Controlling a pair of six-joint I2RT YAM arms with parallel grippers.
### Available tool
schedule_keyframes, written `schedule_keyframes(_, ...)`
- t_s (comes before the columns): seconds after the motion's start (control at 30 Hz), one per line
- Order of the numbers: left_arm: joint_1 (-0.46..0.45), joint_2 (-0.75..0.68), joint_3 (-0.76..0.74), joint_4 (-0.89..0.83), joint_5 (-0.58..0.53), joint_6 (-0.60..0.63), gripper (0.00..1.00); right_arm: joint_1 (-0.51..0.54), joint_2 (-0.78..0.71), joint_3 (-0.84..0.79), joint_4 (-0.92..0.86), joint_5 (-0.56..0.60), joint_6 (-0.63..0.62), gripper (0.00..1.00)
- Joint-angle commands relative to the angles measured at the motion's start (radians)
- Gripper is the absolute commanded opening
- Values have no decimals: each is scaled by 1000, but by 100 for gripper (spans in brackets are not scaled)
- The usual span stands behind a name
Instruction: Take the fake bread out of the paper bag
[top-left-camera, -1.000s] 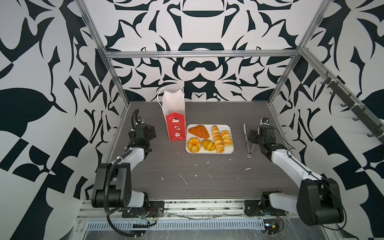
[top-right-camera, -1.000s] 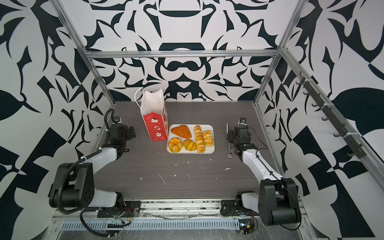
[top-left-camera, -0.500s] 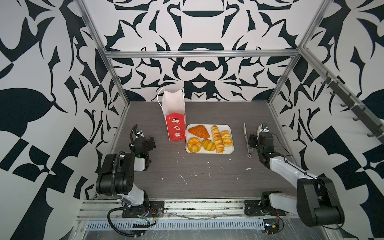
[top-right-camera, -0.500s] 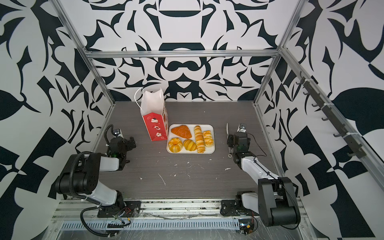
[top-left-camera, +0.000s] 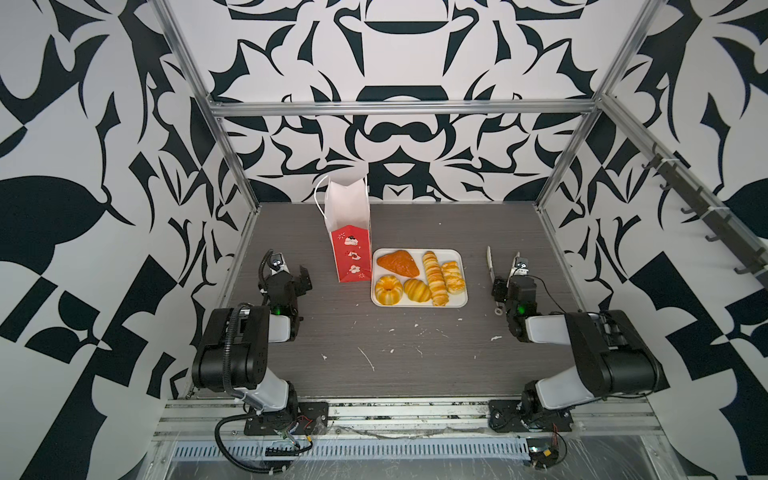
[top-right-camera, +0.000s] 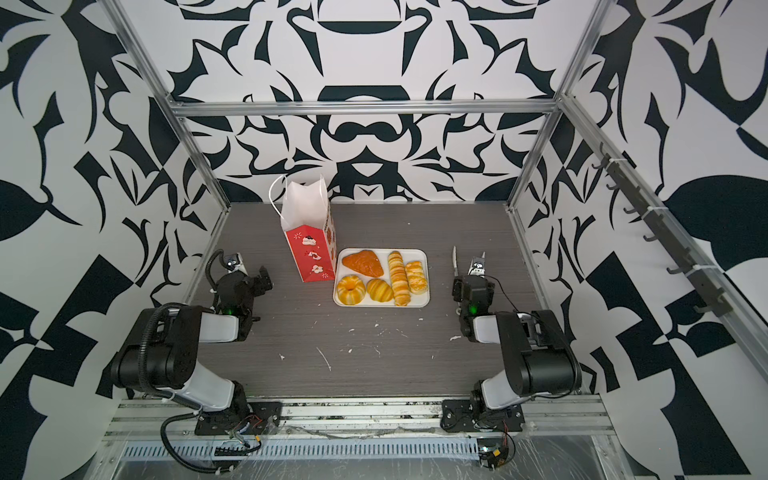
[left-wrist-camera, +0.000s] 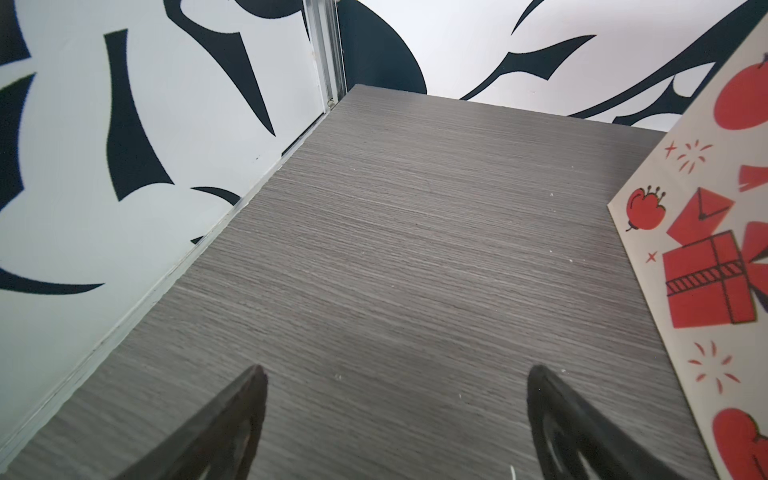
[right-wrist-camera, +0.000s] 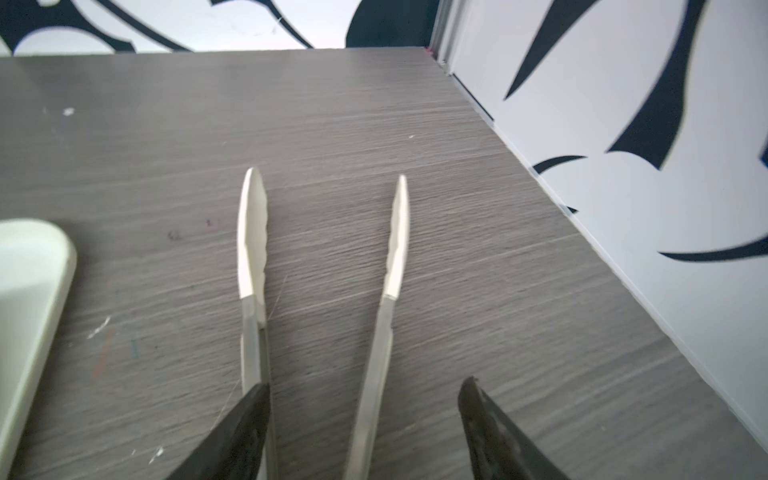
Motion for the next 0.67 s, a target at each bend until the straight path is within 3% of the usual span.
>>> schedule_keyframes(0.0, 3, -1, -8, 42, 4, -11, 99, 30, 37, -22, 212, 3, -72, 89)
schedule_keyframes(0.07, 3, 1, -8, 42, 2, -11, 100, 30, 15, -10, 148, 10, -62, 87)
schedule_keyframes(0.4, 3, 7, 1, 30, 6, -14, 99, 30, 25, -12, 165, 18, -55, 88)
schedule_keyframes(0.5, 3, 11, 7, 19, 8, -15, 99, 30, 23, -12, 165, 19, -55, 100)
schedule_keyframes(0.63, 3, 1, -5, 35, 8, -13, 99, 29, 24, -11, 164, 19, -57, 100)
